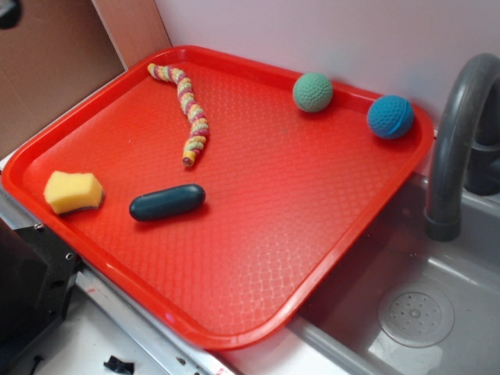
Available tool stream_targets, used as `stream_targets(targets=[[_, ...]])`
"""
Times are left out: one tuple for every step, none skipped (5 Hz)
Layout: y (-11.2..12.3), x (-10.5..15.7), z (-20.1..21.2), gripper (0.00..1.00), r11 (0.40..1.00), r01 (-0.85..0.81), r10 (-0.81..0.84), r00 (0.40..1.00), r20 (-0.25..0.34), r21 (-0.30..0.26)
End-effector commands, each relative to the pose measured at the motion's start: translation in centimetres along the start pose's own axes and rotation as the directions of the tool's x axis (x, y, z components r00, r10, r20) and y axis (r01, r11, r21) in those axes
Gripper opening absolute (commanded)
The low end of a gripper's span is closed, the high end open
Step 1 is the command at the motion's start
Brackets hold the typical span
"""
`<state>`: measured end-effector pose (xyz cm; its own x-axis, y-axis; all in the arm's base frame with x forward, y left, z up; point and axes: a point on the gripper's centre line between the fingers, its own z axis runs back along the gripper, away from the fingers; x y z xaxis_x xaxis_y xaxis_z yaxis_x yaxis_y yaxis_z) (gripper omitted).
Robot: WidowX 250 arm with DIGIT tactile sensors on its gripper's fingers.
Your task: Grab the multicolored rope.
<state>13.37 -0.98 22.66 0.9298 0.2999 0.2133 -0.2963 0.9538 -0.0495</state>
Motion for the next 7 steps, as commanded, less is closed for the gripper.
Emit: stream_targets(targets=[[1.4, 4.5, -5.1, 1.0, 0.898, -0.437, 0.42, 0.884, 0.207, 0.047], [2.7, 7.7, -8.8, 1.0, 0.761, -0.643, 0.614, 0.756, 0.227, 0.084], [3.9, 9.7, -13.1, 1.0, 0.655, -0.735, 0.688, 0.675, 0.265, 0.173], [3.9, 10.5, -16.7, 1.0, 0.666, -0.714, 0.652, 0.697, 0.299, 0.215], [3.5, 11.9, -19.7, 1.0, 0.727, -0.655, 0.606, 0.754, 0.254, 0.208], [3.6, 12.6, -21.6, 1.0, 0.754, -0.639, 0.605, 0.765, 0.219, 0.15], [3.3, 12.3, -22.8, 1.0, 0.779, -0.612, 0.585, 0.788, 0.194, 0.138]])
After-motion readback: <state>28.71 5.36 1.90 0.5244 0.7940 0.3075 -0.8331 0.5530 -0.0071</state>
